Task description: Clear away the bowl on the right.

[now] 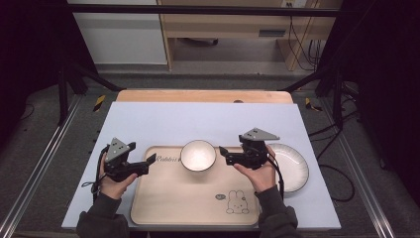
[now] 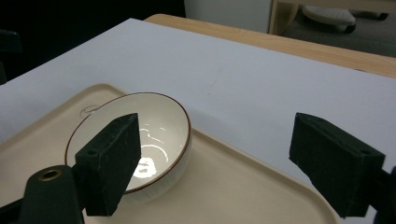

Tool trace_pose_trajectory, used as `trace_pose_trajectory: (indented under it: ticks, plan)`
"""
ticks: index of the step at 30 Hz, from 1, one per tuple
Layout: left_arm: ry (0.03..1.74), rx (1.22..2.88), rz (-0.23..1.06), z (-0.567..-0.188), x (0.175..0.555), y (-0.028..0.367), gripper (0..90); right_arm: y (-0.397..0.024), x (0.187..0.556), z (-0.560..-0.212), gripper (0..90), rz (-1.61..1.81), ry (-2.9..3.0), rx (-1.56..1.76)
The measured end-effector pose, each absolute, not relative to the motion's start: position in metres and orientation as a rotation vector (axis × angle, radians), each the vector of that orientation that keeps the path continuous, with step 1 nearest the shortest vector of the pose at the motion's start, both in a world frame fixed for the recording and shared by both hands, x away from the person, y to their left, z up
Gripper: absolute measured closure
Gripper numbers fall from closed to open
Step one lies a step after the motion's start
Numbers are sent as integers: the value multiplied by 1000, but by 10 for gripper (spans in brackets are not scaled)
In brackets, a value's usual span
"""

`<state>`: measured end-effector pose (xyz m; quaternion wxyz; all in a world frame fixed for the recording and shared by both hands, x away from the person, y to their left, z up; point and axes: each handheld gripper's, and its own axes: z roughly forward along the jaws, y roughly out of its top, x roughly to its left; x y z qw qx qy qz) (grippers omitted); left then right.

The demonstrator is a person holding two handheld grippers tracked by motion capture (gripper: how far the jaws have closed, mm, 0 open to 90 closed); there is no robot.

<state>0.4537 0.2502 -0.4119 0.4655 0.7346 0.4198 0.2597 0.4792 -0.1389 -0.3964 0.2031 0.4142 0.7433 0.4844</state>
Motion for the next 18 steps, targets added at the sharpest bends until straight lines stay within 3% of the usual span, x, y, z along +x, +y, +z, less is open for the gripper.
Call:
trace_pose_trajectory:
  ticks: [18]
  plan:
    - [1057, 1805, 650, -419, 455, 255, 152, -171, 451, -405, 154, 1370, 1973, 1074]
